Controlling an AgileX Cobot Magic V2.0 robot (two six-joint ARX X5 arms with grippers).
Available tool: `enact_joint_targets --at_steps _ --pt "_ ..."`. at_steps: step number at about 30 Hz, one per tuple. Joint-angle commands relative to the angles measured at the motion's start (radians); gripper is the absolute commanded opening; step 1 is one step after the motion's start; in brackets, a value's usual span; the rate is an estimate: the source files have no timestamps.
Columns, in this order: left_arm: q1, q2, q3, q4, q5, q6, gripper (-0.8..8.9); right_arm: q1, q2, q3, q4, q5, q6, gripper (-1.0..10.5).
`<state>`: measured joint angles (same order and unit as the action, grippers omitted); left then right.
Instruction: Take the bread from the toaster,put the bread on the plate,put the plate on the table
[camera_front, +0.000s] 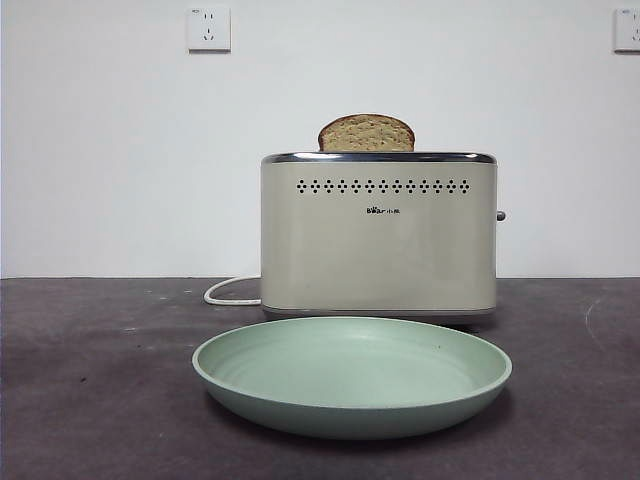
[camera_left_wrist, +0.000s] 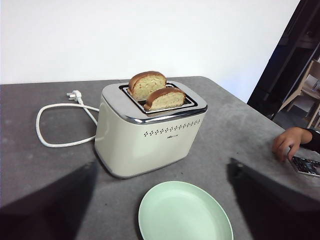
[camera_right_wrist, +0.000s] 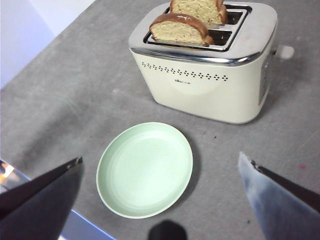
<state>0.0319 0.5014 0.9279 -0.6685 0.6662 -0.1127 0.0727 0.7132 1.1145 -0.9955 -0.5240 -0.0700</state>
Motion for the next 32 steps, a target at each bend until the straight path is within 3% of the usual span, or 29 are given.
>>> enact_joint_targets --at_steps 1,8,15,24,32 --pt "0.0 0.023 -0.002 0.032 0.033 0.033 6.06 0.002 0.0 0.002 0.006 -0.001 0.004 6.3" --pt "-0.042 0.144 0.005 0.214 0.089 0.063 6.06 0.002 0.0 0.002 0.006 -0.001 0.01 6.3" --pt "-0.179 0.381 0.056 0.425 0.093 0.092 6.06 0.002 0.0 0.002 0.006 0.0 0.01 6.3" --pt "-0.329 0.711 0.207 0.563 -0.041 0.217 6.06 0.002 0.0 0.002 0.006 0.0 0.01 6.3" --pt "-0.405 0.982 0.374 0.6 -0.092 0.31 6.06 0.002 0.0 0.002 0.005 0.0 0.01 6.3"
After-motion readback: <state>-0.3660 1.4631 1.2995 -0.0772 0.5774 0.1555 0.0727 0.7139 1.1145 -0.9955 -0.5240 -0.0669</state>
